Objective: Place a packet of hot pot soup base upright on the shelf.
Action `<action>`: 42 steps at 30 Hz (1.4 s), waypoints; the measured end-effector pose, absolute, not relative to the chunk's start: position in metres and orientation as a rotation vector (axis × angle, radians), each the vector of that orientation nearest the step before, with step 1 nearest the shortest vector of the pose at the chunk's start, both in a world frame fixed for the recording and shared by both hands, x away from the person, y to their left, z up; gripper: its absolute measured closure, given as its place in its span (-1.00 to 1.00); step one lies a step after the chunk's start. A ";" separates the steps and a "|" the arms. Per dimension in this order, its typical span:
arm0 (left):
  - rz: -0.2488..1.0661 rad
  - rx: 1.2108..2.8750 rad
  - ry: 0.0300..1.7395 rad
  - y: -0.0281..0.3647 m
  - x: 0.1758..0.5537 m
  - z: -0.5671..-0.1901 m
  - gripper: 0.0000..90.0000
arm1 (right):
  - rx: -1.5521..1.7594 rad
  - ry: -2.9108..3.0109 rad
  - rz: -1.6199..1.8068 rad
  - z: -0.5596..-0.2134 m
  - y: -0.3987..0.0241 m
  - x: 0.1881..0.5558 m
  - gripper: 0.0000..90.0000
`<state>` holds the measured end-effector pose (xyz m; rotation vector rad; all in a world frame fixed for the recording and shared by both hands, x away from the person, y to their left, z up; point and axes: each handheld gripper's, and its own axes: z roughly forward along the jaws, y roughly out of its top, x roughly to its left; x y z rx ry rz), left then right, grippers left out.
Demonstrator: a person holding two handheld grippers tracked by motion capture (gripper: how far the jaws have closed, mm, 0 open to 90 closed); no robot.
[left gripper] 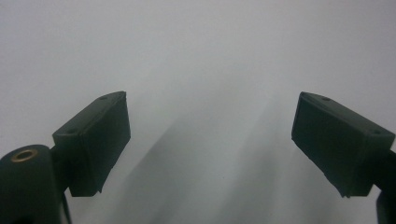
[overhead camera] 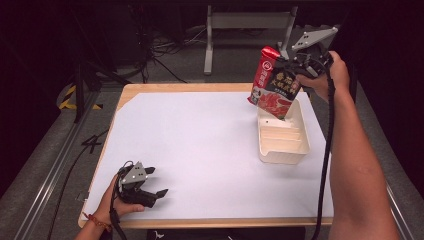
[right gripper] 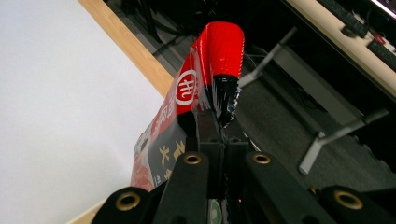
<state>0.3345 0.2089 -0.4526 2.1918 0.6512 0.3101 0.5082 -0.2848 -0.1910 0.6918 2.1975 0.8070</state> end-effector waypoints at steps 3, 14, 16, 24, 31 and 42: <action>0.308 2.192 0.649 0.209 0.335 -0.453 -0.72 | 0.719 2.199 0.787 -0.196 -0.289 0.511 0.99; 0.295 2.196 0.655 0.207 0.335 -0.454 -0.72 | 0.754 2.223 0.781 -0.216 -0.307 0.519 0.99; 0.296 2.196 0.650 0.207 0.334 -0.454 -0.72 | 0.762 2.219 0.779 -0.218 -0.309 0.519 0.99; 0.294 2.198 0.649 0.207 0.334 -0.454 -0.72 | 0.771 2.214 0.775 -0.217 -0.318 0.515 0.99; 0.289 2.204 0.648 0.206 0.334 -0.454 -0.72 | 0.770 2.237 0.791 -0.232 -0.312 0.519 0.99; 0.291 2.196 0.648 0.207 0.334 -0.454 -0.72 | 0.787 2.258 0.785 -0.246 -0.303 0.525 0.98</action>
